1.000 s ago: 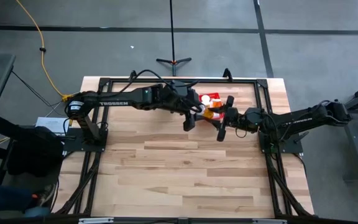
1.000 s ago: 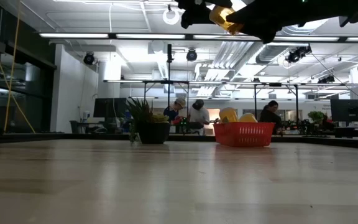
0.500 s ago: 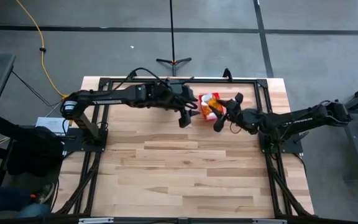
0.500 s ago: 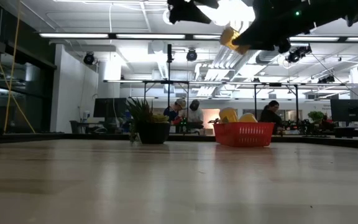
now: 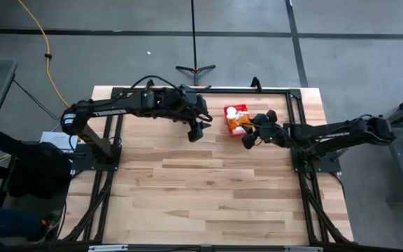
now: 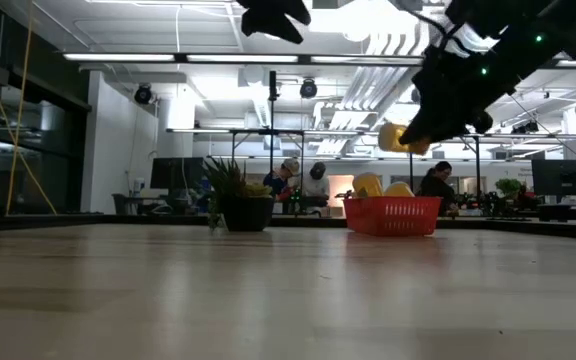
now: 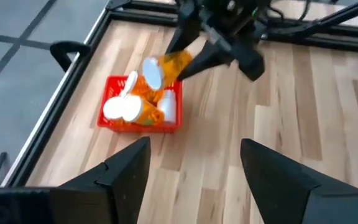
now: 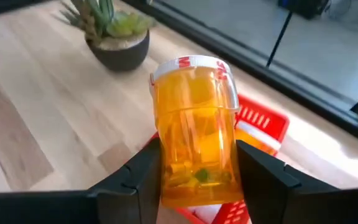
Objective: Pick and place pill bottles into a basket
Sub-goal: Put the orange pill bottle into the bin
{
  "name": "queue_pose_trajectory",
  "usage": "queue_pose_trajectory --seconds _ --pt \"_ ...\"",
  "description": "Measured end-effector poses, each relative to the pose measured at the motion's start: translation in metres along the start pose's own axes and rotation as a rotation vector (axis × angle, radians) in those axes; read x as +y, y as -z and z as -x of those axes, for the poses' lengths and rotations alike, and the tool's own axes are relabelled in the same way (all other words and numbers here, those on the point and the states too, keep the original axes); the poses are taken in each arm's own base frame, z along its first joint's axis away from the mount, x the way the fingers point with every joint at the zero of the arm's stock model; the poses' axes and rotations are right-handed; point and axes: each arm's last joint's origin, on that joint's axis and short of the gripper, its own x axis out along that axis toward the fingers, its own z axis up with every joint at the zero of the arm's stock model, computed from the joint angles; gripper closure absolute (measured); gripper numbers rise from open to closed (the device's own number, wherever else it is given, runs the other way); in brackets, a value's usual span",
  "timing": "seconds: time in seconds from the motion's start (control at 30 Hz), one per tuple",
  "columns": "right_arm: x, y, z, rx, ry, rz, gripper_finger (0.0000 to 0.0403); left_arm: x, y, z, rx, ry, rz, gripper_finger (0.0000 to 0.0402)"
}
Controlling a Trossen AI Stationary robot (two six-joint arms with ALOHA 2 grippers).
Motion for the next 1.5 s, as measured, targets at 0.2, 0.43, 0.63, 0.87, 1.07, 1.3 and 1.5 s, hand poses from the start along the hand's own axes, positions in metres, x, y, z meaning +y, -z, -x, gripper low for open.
queue_pose_trajectory --seconds 0.2,0.43,0.63,0.87,1.07,1.3,1.5 --pt "-0.005 0.01 -0.017 0.095 0.059 -0.07 0.0226 0.0 0.001 0.001 0.007 0.0 -0.001 0.0136" --pt "-0.002 0.018 -0.039 0.13 0.084 -0.184 0.0231 0.0 0.001 0.001 0.006 0.0 0.003 0.0142" --pt "-0.001 0.025 -0.048 0.182 0.088 -0.263 0.0227 0.0 0.001 0.001 0.006 0.008 0.002 0.0142" --pt "-0.002 0.026 -0.051 0.185 0.09 -0.284 0.0228 0.0 0.0 0.001 0.005 0.009 -0.001 0.0142" --pt "-0.001 0.026 -0.051 0.197 0.061 -0.302 0.02 0.0 0.0 0.001 -0.004 0.01 -0.006 0.0142" --pt "0.001 0.023 -0.051 0.197 0.012 -0.313 0.0142 -0.002 -0.005 0.001 -0.05 0.069 -0.049 0.0142" --pt "0.006 0.016 -0.051 0.156 -0.075 -0.346 0.0127 -0.004 -0.01 0.001 -0.109 0.131 -0.054 0.0142"
